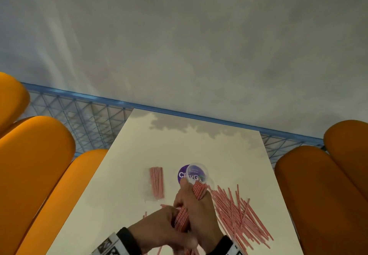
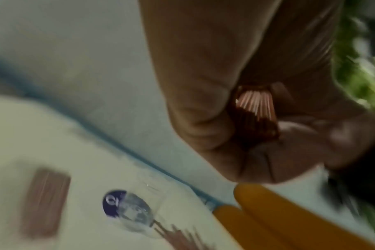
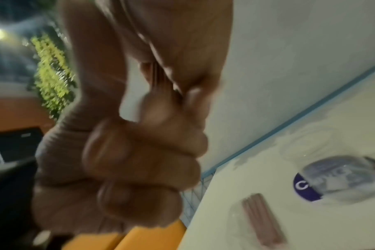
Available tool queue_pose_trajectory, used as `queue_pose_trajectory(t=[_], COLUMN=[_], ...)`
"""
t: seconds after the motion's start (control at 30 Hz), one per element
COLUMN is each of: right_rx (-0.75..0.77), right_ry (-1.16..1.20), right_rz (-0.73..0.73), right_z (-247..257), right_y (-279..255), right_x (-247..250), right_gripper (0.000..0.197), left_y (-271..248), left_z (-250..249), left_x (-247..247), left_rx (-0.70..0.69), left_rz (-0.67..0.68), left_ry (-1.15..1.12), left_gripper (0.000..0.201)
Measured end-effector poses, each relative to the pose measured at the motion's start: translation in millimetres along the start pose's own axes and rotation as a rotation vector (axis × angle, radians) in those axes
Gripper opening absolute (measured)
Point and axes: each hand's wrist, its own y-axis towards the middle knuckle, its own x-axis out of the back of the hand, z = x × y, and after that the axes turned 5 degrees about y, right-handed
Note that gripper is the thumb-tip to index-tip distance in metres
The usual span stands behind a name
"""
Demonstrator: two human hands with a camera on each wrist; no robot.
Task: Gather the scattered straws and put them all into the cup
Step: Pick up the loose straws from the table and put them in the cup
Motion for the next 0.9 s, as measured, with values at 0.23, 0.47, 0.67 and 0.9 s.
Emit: queue_pose_trajectory(t=[0.23, 0.47, 0.67, 0.9], right_rx=[0.040, 0.057, 0.067, -0.091], right_ry=[-0.203, -1.017, -1.172, -1.515], right_rz=[-0.111, -0.046, -0.218, -0.063], right_z=[-1, -7, -2, -38], right_y=[10, 47, 117, 161], right_x=[49, 73, 107, 103], right_gripper=[0.040, 0.055, 0.048, 0.036], left_y=[35, 89, 150, 202], left_z=[17, 6, 1, 29], left_x=[-1, 3, 47, 64], left_rx=[0.084, 0.128, 0.163, 0.270], left_rz=[-0.320, -0.382, -0.442, -0.435], left_ry=[0.778, 1.097, 1.117, 1.092], left_gripper=[0.025, 0.032, 0.066, 0.116])
